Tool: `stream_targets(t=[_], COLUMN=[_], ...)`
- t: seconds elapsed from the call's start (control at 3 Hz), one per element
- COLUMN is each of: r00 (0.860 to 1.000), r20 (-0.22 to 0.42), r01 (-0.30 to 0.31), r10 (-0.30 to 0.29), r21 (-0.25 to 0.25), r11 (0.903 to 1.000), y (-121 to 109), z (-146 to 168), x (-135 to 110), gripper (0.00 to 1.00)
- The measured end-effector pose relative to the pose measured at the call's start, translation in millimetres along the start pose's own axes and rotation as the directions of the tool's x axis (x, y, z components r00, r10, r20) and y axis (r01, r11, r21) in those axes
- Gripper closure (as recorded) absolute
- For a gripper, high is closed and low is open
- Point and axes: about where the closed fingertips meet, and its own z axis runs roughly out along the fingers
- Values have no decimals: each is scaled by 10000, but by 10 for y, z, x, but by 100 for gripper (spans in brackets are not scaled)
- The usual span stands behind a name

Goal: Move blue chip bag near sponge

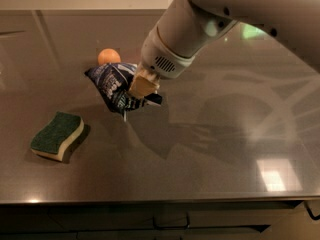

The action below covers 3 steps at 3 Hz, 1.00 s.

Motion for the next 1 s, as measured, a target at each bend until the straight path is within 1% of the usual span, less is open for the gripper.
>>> stream_targets(t=[0.33, 0.67, 1.0], r00=[9989, 9977, 9971], r20=[392, 568, 583], r01=[255, 398, 552], r10=[-242, -361, -497], r21=[-306, -664, -956], r11=[9992, 9970, 9939], y=[93, 147, 203], z=[92, 181, 238], x=[-37, -47, -63], gripper=[59, 36, 13])
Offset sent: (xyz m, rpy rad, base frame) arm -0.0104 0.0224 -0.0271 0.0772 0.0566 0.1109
